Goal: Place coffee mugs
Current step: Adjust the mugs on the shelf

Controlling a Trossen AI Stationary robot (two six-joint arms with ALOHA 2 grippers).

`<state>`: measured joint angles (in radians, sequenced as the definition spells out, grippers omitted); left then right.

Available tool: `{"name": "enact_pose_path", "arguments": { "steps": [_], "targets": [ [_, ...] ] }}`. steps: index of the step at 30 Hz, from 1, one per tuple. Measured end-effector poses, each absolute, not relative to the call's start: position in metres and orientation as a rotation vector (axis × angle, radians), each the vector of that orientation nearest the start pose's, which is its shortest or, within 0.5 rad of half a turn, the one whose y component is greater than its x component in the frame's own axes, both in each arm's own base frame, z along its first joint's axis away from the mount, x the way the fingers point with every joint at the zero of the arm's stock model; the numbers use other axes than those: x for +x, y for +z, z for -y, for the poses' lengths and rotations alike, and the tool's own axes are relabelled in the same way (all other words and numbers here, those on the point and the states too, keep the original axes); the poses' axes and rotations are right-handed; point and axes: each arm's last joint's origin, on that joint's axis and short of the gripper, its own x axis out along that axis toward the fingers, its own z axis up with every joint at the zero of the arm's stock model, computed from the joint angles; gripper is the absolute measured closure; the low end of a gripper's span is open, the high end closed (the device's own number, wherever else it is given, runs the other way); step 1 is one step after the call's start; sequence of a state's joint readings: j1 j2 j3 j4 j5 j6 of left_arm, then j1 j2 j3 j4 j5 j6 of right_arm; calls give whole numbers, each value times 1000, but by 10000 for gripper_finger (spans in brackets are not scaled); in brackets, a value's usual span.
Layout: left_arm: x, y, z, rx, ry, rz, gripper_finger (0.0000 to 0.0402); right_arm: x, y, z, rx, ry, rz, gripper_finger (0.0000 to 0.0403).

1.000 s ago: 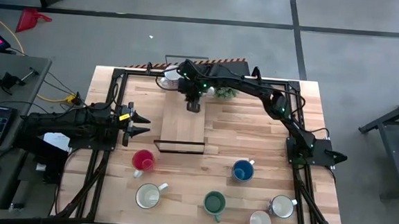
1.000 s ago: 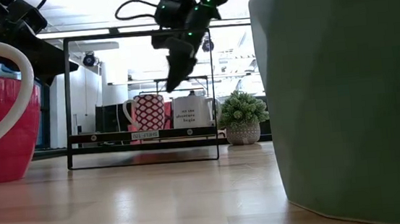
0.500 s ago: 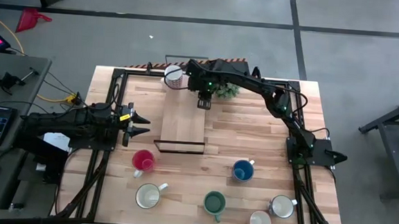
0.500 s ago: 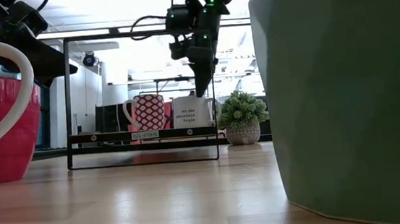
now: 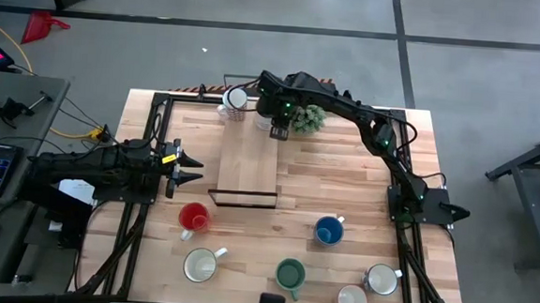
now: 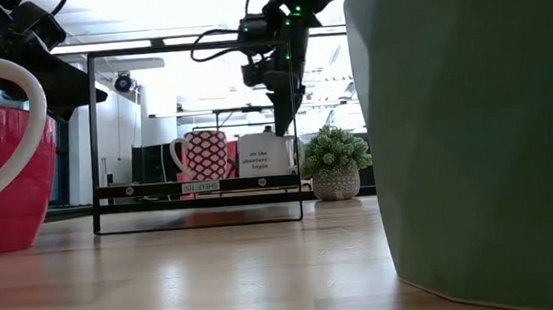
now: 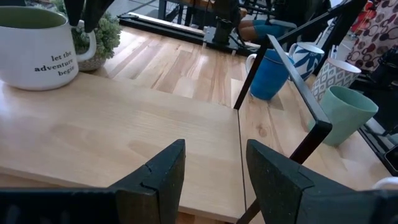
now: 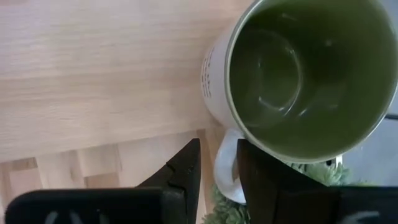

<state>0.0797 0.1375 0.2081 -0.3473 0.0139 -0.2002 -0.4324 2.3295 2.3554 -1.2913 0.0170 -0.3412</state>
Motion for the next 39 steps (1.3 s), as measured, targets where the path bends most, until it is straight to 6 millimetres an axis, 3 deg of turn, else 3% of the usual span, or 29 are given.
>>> {"name": "enact_pose_path", "arguments": {
  "steps": [14, 23, 39],
  "targets": [
    [91, 190, -7, -220, 95, -268, 243, 433, 271, 205, -37, -192, -1240, 316],
    [91, 190, -7, -220, 95, -269, 243, 435, 270, 196, -33, -152, -1261, 316],
    [91, 190, -7, -220, 94, -268, 243, 436, 271, 208, -78, -184, -1207, 316]
  ]
}}
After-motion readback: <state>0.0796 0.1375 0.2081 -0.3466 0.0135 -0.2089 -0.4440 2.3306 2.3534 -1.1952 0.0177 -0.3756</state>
